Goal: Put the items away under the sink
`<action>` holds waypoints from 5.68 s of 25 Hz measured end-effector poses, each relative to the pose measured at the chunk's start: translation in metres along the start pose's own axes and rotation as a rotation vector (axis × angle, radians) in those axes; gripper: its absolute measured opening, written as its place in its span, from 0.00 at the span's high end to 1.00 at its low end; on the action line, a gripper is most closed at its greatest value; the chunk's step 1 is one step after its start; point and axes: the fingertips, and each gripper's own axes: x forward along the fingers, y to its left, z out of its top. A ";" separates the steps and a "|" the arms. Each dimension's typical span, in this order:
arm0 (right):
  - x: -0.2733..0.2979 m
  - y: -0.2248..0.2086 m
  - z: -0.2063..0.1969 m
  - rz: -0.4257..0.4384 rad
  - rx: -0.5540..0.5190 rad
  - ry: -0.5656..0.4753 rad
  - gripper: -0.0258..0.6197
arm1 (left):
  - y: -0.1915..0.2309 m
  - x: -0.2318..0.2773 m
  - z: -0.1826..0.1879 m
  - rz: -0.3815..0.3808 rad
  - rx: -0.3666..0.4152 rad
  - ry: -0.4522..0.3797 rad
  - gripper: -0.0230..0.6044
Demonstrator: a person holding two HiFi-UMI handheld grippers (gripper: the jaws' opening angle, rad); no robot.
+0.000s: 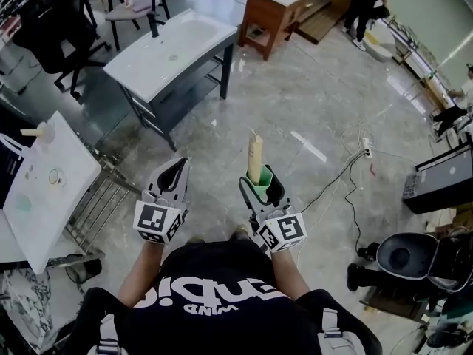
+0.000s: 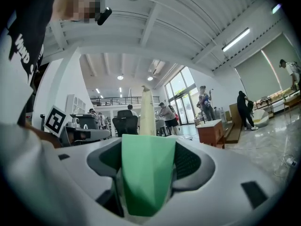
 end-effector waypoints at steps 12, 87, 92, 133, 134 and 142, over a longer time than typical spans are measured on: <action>0.013 0.012 -0.013 -0.088 -0.009 0.002 0.47 | 0.027 0.008 -0.013 -0.071 0.010 0.013 0.93; 0.460 -0.415 -0.076 0.080 -0.024 0.027 0.47 | 0.207 0.582 -0.112 -0.035 -0.093 0.022 0.93; 0.480 -0.426 -0.122 0.120 0.000 0.007 0.47 | 0.222 0.596 -0.160 -0.017 -0.097 0.028 0.93; 0.584 -0.412 -0.412 0.365 -0.054 -0.122 0.47 | 0.302 0.602 -0.449 0.103 -0.073 -0.072 0.93; 0.584 -0.411 -0.413 0.370 -0.056 -0.119 0.47 | 0.302 0.601 -0.449 0.108 -0.068 -0.070 0.93; 0.592 -0.403 -0.419 0.414 -0.050 -0.121 0.47 | 0.301 0.592 -0.453 0.125 -0.062 -0.071 0.93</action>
